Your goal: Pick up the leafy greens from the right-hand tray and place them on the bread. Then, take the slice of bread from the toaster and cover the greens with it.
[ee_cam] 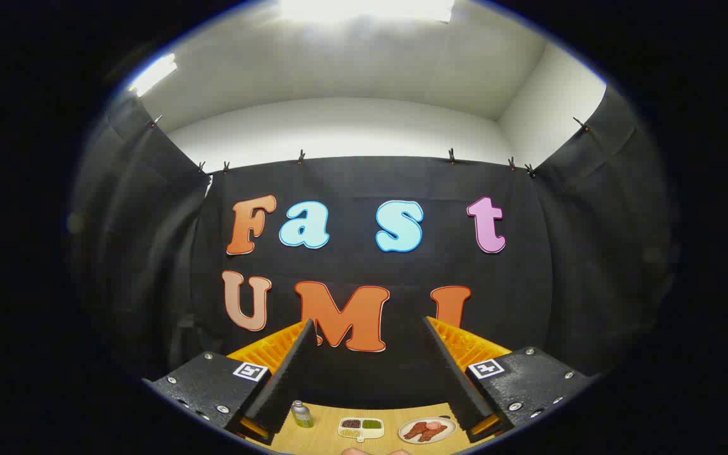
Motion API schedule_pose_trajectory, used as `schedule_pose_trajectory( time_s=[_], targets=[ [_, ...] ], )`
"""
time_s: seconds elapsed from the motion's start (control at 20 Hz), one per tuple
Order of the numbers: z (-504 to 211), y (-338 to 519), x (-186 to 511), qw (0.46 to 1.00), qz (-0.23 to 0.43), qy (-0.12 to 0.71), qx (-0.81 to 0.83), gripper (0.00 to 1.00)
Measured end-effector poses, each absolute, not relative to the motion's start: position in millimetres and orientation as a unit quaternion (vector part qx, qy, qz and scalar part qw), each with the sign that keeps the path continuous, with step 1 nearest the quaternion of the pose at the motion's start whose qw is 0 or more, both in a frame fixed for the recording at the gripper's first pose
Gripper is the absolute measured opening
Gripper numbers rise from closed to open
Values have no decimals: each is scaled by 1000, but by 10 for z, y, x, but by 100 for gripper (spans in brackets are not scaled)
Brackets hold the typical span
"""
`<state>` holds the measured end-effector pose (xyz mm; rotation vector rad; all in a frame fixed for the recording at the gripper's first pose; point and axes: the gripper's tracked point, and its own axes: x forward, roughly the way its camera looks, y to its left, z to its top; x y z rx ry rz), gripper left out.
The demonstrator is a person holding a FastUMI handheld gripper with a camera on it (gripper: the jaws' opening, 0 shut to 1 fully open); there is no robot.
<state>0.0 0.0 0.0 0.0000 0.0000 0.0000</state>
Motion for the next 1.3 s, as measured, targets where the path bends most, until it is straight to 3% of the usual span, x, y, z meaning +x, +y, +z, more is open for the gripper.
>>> schedule_pose_trajectory(
  time_s=[0.85,1.3],
  targets=[
    [72,3,95,1000,5,-18,5,99],
    [-865,-189,132,998,-1,59,6,99]
  ],
)
